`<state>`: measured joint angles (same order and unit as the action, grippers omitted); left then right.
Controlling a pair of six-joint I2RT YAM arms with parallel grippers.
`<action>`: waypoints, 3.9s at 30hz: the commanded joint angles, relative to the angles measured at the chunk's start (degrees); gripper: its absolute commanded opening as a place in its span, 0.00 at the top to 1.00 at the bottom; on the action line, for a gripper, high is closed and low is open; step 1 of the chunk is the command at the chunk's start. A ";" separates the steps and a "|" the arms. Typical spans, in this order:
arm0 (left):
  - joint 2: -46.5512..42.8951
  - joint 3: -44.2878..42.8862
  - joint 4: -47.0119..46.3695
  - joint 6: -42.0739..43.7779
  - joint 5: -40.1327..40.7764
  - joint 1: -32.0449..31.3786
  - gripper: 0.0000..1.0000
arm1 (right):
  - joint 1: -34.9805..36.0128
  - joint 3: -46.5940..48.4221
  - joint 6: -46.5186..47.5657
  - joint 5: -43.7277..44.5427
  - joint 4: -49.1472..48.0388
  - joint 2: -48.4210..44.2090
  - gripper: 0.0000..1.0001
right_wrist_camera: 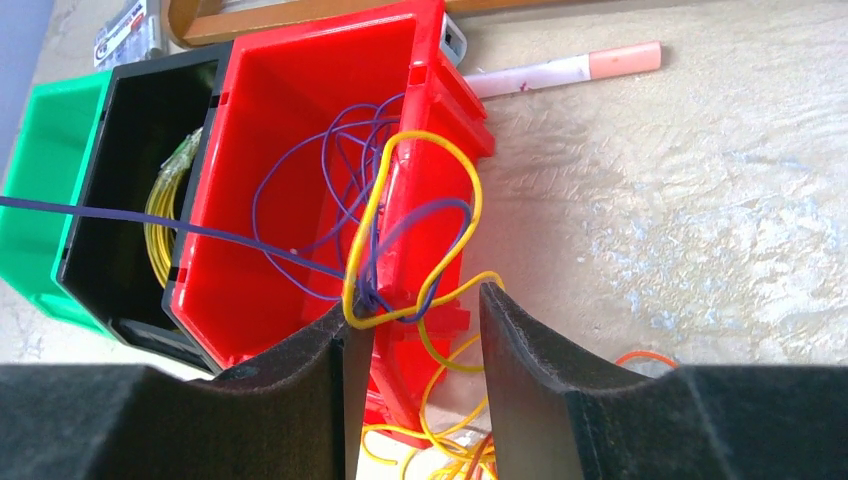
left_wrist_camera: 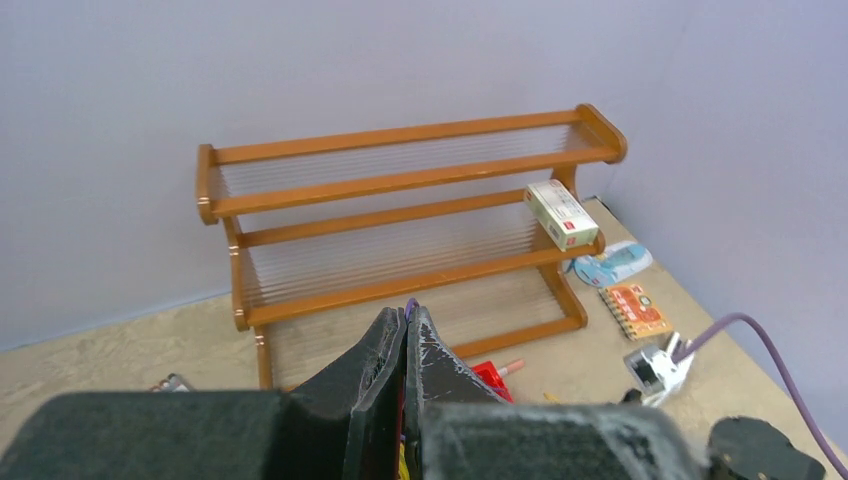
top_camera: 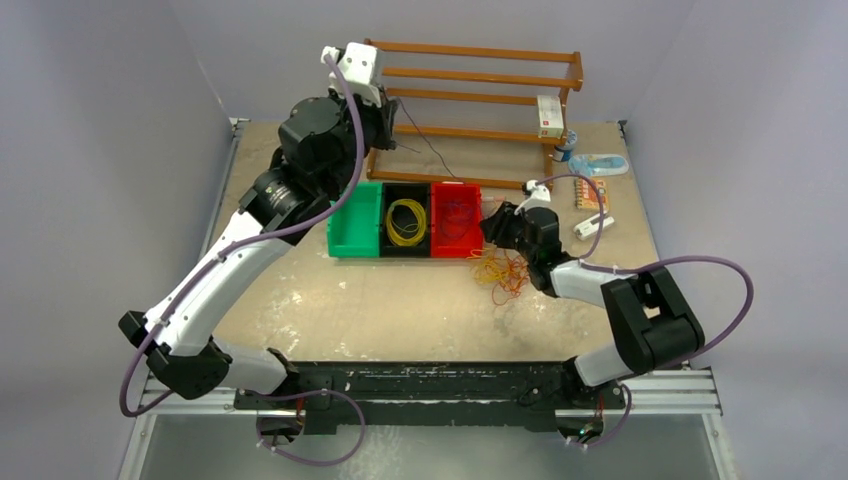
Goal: Untangle the cables
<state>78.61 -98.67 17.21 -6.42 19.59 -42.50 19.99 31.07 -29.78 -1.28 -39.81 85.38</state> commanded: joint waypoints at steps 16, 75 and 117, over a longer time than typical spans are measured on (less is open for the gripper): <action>-13.31 7.25 -15.10 3.42 15.06 0.31 1.00 | 0.12 -4.60 -3.17 6.68 0.44 -4.22 0.56; -20.67 14.61 -22.18 12.31 37.62 0.27 1.00 | -0.91 -5.64 -13.52 18.51 9.98 -12.82 1.00; -18.56 13.87 -21.69 12.52 29.14 0.24 1.00 | -2.77 -6.53 -16.81 29.37 30.91 -38.25 0.70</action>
<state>59.94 -82.61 -5.17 7.94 52.62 -42.48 17.56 22.26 -46.70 25.10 -10.20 50.83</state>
